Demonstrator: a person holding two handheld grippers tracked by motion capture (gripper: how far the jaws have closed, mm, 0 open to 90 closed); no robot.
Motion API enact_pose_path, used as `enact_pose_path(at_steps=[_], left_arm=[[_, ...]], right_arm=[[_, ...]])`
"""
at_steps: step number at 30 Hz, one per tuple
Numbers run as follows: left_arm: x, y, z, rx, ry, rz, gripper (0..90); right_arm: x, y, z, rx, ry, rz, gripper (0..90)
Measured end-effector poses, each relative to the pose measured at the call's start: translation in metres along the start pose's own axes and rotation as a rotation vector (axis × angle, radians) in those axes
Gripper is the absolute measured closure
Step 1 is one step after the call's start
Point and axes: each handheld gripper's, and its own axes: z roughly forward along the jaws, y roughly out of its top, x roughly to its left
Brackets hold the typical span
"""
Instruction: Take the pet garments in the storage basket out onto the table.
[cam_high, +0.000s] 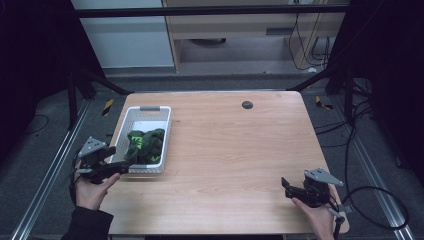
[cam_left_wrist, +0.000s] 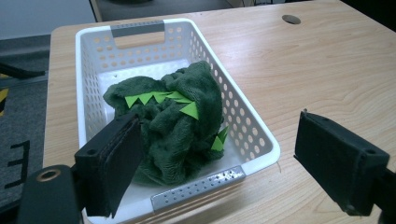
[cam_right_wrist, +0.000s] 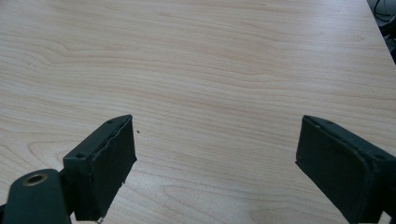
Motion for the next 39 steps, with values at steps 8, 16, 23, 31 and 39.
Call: enact_pose_path(at_steps=[8,16,23,31,39], left_arm=[[0.001,0.008,0.01,0.047,-0.001,0.022,14.1],[0.003,0.018,0.013,0.063,0.006,0.034,14.0],[0.003,0.028,0.017,0.094,0.01,0.057,14.0],[0.002,0.037,0.023,0.136,0.013,0.076,13.7],[0.003,0.042,0.032,0.17,0.013,0.08,13.5]], right_arm=[[0.0,0.0,0.001,0.007,0.004,-0.004,11.6],[0.0,0.0,0.001,0.009,0.006,-0.003,11.5],[0.0,0.0,0.002,0.018,0.014,0.003,11.3],[0.0,0.0,0.003,0.02,0.014,-0.006,11.1],[0.0,0.0,0.003,0.025,0.021,-0.006,11.0]])
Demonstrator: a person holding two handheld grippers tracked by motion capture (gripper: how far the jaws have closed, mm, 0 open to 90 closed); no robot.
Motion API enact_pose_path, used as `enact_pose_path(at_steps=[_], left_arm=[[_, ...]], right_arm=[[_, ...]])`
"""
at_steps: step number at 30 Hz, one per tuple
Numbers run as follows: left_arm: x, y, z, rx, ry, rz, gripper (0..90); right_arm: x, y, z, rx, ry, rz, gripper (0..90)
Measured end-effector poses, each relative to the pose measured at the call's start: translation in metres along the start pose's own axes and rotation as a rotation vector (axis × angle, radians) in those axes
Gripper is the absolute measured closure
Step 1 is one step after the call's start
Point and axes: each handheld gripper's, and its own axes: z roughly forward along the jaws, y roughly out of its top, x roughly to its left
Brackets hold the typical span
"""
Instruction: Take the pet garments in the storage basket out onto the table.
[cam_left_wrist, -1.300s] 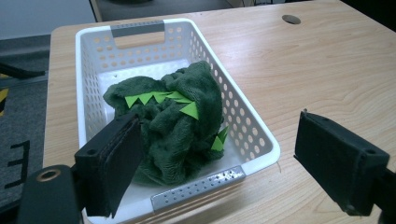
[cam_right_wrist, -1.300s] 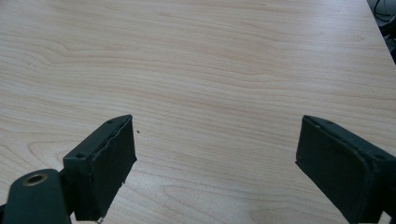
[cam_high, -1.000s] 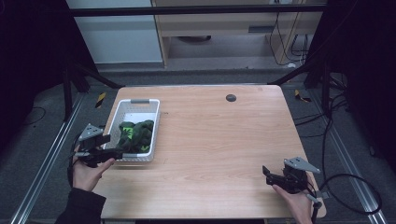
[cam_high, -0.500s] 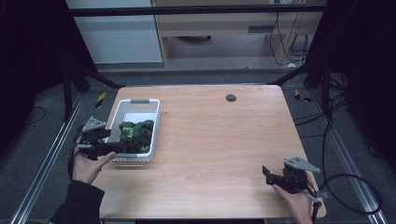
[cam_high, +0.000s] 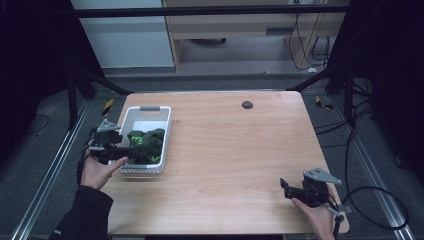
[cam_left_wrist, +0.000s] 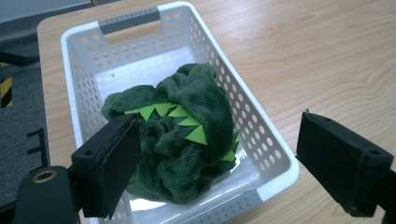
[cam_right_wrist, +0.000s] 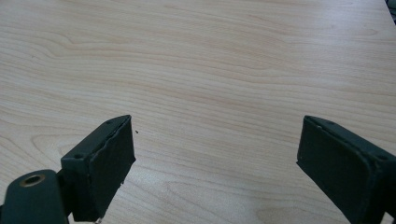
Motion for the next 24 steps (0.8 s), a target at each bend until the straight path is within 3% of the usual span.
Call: enact_pose_path(at_steps=[24], left_arm=[[0.009,0.012,0.024,0.085,0.012,-0.005,13.3]], right_arm=[[0.0,0.0,0.002,0.018,0.008,-0.005,10.9]])
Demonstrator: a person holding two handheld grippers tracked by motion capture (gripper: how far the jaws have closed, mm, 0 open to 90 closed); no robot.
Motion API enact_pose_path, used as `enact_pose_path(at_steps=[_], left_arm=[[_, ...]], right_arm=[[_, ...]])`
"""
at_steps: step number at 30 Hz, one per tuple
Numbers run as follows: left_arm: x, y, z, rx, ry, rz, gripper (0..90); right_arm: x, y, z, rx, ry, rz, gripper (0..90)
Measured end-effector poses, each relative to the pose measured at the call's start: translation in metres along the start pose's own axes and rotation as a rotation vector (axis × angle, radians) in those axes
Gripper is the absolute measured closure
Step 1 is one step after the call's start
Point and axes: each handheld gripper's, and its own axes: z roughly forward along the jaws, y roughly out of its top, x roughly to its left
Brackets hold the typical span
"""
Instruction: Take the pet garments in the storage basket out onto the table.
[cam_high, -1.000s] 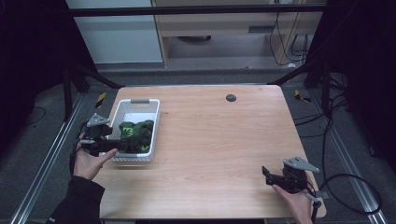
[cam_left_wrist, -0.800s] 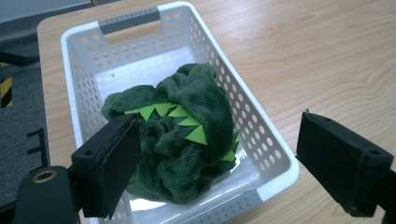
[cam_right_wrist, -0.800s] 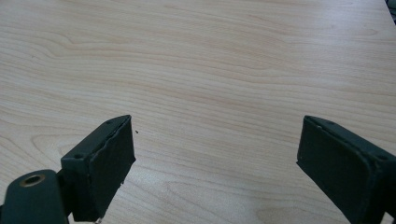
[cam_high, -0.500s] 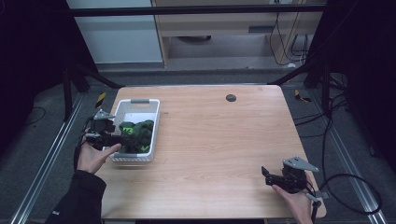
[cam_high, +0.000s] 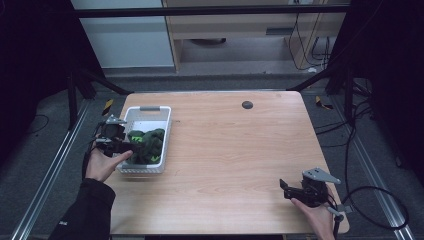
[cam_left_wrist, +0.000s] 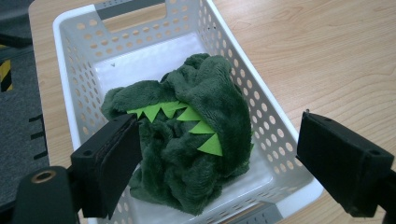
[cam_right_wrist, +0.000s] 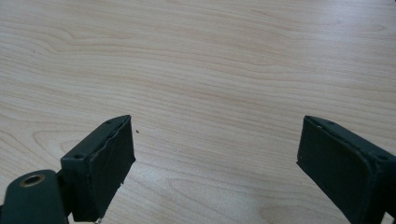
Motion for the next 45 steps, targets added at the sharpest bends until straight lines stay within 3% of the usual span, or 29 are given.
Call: enact_pose_path(at_steps=[19,45], left_arm=[[-0.002,0.011,0.018,0.068,-0.011,-0.008,13.3],[-0.003,0.018,0.043,0.138,0.017,-0.024,14.5]], right_arm=[[0.0,0.0,0.001,0.007,0.004,-0.001,10.4],[0.001,0.0,0.002,0.015,0.019,0.003,9.9]])
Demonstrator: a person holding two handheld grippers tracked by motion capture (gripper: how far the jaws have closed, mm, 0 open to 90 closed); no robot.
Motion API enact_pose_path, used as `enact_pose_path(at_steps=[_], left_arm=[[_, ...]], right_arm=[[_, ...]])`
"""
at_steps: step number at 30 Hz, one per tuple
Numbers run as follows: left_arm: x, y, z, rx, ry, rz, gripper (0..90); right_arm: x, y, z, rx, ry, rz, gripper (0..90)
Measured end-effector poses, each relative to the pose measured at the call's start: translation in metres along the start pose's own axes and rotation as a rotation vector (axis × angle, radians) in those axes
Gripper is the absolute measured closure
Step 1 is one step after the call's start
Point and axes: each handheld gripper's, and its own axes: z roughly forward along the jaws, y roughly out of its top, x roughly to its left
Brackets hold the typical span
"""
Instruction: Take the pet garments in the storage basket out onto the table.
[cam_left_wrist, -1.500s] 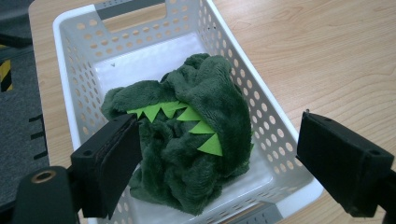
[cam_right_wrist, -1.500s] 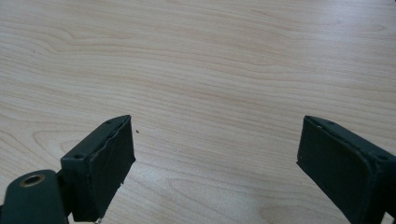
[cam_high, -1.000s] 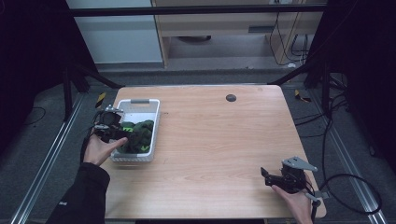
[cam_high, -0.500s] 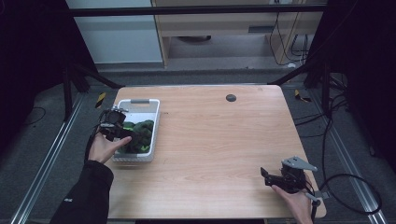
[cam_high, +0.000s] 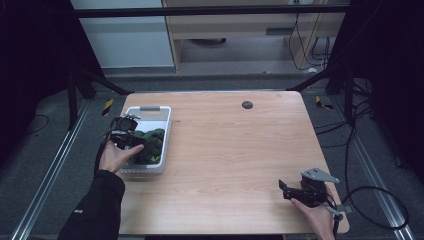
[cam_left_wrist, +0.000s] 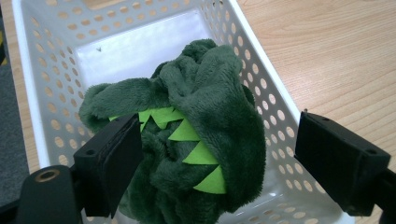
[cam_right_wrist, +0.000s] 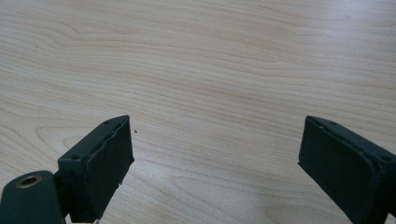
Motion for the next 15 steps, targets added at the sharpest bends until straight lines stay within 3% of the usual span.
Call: enact_pose_path(at_steps=[15], left_arm=[[0.003,-0.002,0.017,0.058,0.01,-0.02,16.1]], right_arm=[[0.0,-0.001,0.002,0.006,0.001,-0.014,9.6]])
